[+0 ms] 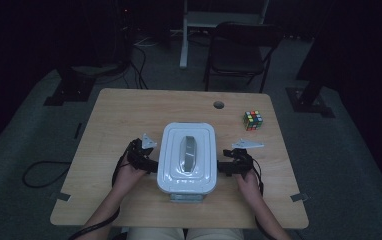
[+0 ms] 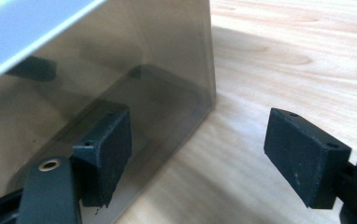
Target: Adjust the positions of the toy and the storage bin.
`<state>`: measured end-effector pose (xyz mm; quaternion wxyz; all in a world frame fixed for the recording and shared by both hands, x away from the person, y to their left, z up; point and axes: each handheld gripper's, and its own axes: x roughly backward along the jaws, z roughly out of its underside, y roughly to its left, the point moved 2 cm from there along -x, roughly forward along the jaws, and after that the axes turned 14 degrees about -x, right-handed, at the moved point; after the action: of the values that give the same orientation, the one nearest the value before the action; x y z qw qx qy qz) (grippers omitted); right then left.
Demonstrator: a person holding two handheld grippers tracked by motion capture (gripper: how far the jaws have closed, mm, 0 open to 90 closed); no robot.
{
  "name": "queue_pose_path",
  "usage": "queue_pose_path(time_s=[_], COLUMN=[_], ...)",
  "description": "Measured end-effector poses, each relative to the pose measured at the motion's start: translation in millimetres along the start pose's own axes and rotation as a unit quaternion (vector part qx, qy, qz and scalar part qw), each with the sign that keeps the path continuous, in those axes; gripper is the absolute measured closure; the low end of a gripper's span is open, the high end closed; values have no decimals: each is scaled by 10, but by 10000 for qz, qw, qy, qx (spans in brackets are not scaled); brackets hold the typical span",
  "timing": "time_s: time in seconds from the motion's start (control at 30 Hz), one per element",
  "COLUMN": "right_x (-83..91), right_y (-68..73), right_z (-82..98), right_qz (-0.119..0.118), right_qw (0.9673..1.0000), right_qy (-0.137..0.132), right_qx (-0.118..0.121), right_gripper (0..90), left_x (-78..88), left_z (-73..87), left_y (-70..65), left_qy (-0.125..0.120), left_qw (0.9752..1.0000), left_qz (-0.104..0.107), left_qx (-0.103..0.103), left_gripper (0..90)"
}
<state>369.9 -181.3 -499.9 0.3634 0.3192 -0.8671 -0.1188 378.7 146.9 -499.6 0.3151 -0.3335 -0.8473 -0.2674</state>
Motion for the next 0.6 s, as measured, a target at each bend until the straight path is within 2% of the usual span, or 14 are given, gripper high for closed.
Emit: queue_pose_path(time_s=[0.07, 0.2, 0.37, 0.4, 0.53, 0.6], right_x=[3, 5, -9, -9, 0, 18], right_y=[24, 86, 101, 101, 112, 137], right_z=[32, 75, 122, 122, 179, 221], right_qz=[-87, -173, -182, -182, -232, -228], right_qw=[10000, 9998, 9998, 9998, 9997, 9997], right_qy=[10, 24, 59, 59, 79, 38], right_qx=[-25, 29, 63, 63, -10, 48], right_gripper=[229, 229, 229, 229, 229, 225], left_x=[36, 130, 190, 224, 276, 297], left_z=[33, 86, 123, 142, 181, 220], left_y=[-28, -86, -115, -140, -190, -192], left_qy=[1, 53, 35, -16, -42, -83], left_qw=[10000, 9999, 10000, 10000, 10000, 9999], left_qz=[-11, -112, -69, -6, -37, 62], left_qx=[37, -67, -25, 28, 0, 90], left_gripper=[17, 17, 17, 17, 17, 17])
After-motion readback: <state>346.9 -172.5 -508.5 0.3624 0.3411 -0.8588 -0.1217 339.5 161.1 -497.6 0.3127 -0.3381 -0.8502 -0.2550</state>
